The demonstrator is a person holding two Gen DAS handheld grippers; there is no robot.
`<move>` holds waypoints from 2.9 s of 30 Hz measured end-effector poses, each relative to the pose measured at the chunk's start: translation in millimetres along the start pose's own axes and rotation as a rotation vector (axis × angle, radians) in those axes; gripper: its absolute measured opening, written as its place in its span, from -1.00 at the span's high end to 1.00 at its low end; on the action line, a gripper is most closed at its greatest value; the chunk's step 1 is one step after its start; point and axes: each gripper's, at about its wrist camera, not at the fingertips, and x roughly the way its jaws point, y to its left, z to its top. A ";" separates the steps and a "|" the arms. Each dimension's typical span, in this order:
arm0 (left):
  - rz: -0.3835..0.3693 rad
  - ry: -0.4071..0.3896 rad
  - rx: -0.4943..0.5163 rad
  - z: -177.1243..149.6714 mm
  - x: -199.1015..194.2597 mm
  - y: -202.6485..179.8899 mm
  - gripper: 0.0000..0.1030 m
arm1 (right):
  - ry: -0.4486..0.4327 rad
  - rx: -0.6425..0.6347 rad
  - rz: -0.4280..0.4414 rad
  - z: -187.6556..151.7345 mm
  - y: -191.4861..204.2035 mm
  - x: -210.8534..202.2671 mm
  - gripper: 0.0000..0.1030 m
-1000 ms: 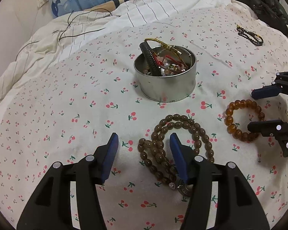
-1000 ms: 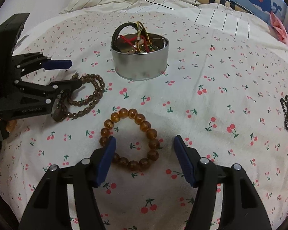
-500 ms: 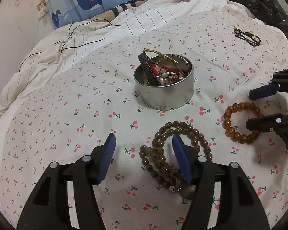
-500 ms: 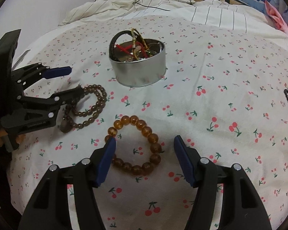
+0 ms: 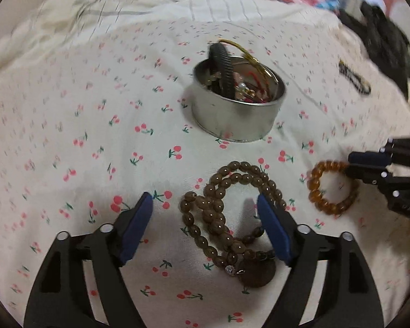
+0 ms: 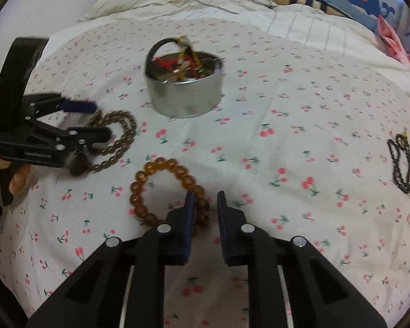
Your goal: Organize jewelry
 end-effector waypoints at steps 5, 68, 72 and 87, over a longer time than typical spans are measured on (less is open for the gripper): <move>0.004 0.006 -0.008 -1.7 4.7 0.0 -0.60 | -0.018 0.040 0.023 0.2 -12.3 -8.4 0.50; -0.059 -0.065 0.051 5.7 -46.1 -1.5 0.30 | -0.151 0.065 -0.009 9.2 -7.6 -35.6 -0.15; -0.084 -0.079 -0.014 8.4 -48.3 9.5 -0.20 | -0.140 0.056 -0.018 7.2 -7.9 -34.1 -0.23; -0.018 0.046 0.087 -5.7 1.1 -17.6 -0.35 | -0.030 -0.123 -0.126 -4.9 24.0 4.5 -0.51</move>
